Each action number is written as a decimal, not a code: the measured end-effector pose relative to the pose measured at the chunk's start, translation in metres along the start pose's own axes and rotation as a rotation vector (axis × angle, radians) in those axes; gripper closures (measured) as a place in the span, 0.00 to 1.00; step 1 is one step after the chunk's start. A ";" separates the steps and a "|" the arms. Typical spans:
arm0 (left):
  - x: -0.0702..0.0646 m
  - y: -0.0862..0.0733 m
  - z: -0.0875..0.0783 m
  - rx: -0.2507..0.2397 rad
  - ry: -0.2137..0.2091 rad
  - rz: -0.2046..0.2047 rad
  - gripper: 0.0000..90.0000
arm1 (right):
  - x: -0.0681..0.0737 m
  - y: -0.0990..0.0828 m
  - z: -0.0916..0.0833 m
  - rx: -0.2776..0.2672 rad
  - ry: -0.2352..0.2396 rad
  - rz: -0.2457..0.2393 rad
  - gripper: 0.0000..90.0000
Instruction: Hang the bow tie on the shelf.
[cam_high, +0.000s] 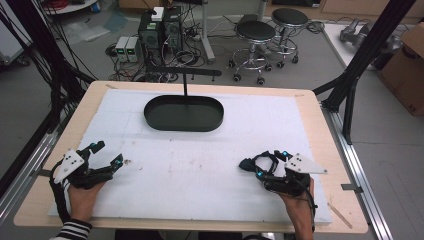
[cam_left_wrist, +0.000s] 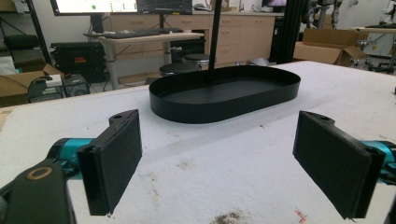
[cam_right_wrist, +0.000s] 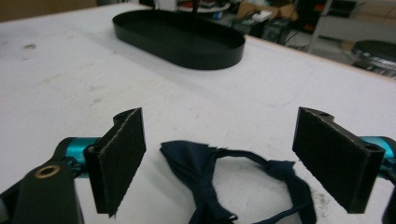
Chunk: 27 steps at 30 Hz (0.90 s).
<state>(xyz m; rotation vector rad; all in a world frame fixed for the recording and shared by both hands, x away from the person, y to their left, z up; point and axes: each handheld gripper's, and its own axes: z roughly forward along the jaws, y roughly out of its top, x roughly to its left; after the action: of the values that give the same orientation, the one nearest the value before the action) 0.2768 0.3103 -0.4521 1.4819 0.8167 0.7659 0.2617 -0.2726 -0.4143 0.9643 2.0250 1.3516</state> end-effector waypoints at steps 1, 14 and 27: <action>0.000 0.000 0.000 0.000 0.001 -0.001 0.18 | 0.000 0.001 0.001 0.019 0.010 0.003 0.18; 0.000 0.000 0.000 0.000 0.001 0.000 0.18 | -0.003 0.019 0.005 0.234 0.071 -0.026 0.29; 0.000 0.000 0.000 0.002 0.001 0.000 0.18 | -0.013 0.022 0.013 0.372 0.124 -0.001 0.36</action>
<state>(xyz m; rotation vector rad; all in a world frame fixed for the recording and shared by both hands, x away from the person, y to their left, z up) 0.2766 0.3103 -0.4522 1.4831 0.8186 0.7663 0.2853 -0.2695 -0.3984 1.0554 2.4268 1.0754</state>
